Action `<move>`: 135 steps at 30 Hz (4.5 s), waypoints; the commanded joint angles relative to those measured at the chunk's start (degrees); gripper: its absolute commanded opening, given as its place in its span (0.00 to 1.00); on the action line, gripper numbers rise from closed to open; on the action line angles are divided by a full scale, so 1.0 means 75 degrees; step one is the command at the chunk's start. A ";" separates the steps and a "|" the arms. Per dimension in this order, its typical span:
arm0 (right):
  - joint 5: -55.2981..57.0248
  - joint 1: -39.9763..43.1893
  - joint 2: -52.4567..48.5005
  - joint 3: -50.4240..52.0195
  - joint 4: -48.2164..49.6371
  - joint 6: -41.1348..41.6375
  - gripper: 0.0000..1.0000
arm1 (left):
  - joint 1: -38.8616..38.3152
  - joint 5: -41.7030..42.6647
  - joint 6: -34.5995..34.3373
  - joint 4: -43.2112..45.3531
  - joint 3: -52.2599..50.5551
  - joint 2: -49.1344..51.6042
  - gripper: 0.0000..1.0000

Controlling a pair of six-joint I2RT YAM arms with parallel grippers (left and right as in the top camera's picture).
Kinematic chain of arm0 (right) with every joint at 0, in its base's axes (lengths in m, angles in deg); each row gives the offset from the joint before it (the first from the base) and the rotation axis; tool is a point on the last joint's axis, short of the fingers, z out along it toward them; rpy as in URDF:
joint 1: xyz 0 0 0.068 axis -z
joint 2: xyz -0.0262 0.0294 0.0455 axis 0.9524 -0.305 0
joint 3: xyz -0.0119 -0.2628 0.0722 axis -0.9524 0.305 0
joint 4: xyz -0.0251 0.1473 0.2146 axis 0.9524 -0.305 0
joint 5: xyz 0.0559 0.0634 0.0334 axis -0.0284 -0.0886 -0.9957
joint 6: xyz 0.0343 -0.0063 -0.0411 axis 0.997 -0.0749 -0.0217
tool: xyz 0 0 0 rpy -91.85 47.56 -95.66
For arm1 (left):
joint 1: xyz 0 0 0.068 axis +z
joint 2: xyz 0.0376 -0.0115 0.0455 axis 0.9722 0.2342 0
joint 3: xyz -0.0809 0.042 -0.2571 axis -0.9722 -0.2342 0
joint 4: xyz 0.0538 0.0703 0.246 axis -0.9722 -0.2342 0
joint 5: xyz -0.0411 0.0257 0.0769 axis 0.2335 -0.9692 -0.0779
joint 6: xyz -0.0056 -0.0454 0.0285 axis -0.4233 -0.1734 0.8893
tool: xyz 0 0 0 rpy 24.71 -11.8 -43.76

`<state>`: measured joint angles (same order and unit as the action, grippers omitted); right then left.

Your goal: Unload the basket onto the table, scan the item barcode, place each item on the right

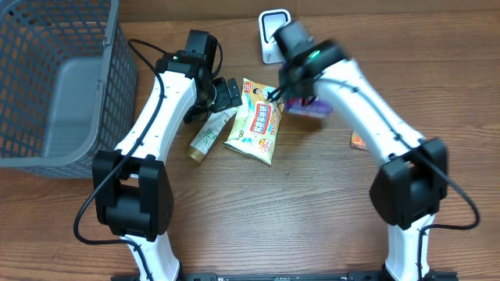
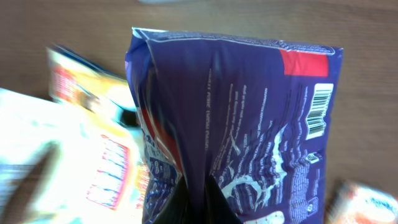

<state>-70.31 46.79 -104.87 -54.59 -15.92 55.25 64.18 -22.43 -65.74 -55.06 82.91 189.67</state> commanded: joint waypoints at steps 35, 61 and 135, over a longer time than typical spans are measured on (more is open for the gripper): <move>-0.3139 0.3509 0.0143 0.1667 -0.1594 -0.1754 0.92 | -0.0015 -0.0055 0.0146 0.0012 0.0146 -0.0020 1.00; -0.5750 0.3494 0.0146 0.1935 0.0670 -0.0411 0.04 | -0.0012 -0.0055 0.0146 0.0012 0.0146 -0.0020 1.00; 0.0058 0.0026 -0.0831 -0.0624 0.0221 -0.1606 0.04 | -0.0015 -0.0055 0.0146 0.0012 0.0146 -0.0020 1.00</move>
<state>-67.73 44.69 -114.00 -55.40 -12.09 37.52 64.18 -22.43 -65.74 -55.04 82.93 189.67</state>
